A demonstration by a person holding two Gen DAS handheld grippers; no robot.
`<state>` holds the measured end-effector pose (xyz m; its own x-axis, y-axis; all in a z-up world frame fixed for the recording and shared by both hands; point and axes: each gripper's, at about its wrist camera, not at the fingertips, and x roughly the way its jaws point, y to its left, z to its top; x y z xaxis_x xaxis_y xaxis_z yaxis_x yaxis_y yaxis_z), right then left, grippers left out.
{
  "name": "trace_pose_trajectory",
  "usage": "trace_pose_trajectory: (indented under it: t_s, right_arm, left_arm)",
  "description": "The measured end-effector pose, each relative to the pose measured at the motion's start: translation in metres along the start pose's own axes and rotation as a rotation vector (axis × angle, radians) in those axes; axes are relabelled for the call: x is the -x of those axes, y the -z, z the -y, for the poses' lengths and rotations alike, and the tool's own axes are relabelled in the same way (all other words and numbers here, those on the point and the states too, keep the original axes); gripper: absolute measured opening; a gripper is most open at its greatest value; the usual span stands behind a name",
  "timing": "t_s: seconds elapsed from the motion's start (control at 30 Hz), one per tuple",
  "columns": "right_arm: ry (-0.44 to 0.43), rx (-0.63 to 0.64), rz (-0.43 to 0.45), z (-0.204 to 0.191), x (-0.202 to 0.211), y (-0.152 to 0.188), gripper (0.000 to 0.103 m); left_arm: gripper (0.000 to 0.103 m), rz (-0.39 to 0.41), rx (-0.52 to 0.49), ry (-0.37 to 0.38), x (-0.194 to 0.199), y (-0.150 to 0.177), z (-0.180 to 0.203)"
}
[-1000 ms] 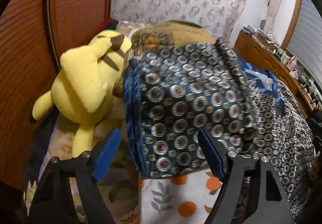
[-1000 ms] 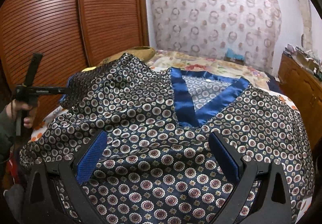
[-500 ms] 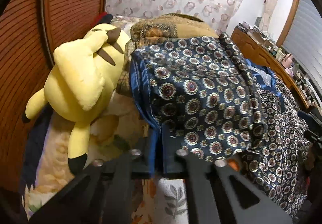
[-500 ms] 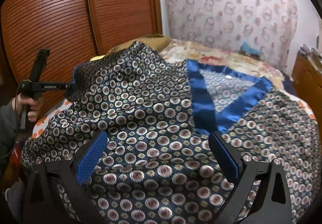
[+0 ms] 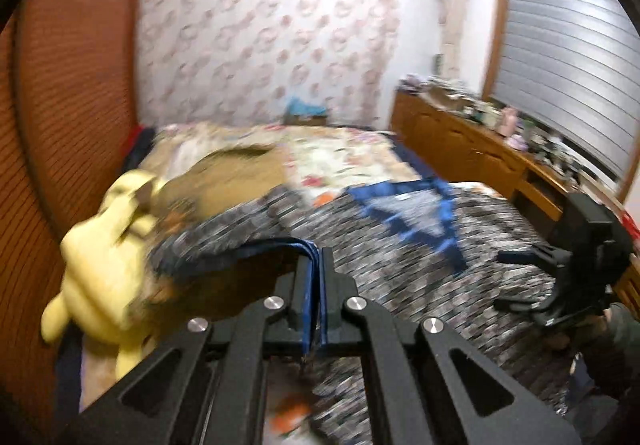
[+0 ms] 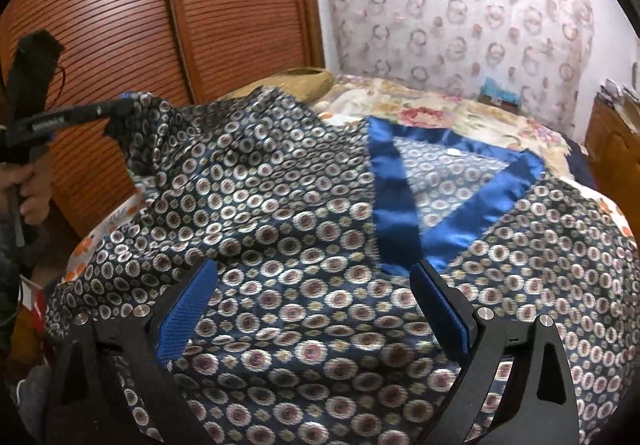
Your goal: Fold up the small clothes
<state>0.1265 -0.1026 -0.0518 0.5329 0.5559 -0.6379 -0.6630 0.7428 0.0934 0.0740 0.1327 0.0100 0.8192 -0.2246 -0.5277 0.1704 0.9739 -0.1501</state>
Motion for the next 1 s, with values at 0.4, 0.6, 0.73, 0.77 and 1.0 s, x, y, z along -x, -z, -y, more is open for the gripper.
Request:
trace_pose_trajectory:
  t_s: [0.4, 0.6, 0.73, 0.77, 1.0]
  right_arm:
    - [0.067, -0.047, 0.018, 0.033, 0.025, 0.009, 0.099]
    - [0.065, -0.031, 0.017, 0.032, 0.023, 0.004, 0.099]
    - [0.059, 0.000, 0.019, 0.025, 0.020, -0.005, 0.099]
    - [0.055, 0.008, 0.021, 0.022, 0.019, -0.008, 0.099]
    - [-0.004, 0.083, 0.047, -0.010, 0.008, -0.039, 0.096]
  left_arm:
    - [0.010, -0.084, -0.155, 0.067, -0.033, -0.021, 0.079]
    - [0.062, -0.069, -0.111, 0.022, -0.014, -0.008, 0.058]
    - [0.062, -0.060, -0.081, -0.034, 0.000, 0.004, 0.040]
    - [0.062, -0.059, -0.073, -0.044, 0.002, 0.009, 0.036]
    - [0.062, -0.053, 0.009, -0.124, 0.012, 0.039, 0.002]
